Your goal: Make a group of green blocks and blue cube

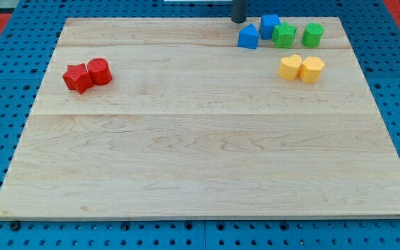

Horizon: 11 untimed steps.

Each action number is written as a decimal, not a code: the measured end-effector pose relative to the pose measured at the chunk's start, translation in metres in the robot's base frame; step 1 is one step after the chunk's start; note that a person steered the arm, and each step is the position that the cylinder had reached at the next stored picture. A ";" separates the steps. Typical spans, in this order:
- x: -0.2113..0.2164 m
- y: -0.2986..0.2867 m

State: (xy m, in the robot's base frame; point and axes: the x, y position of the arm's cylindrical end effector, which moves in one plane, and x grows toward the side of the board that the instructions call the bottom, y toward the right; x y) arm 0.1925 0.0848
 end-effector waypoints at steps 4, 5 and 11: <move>-0.001 0.065; 0.000 0.088; 0.002 0.170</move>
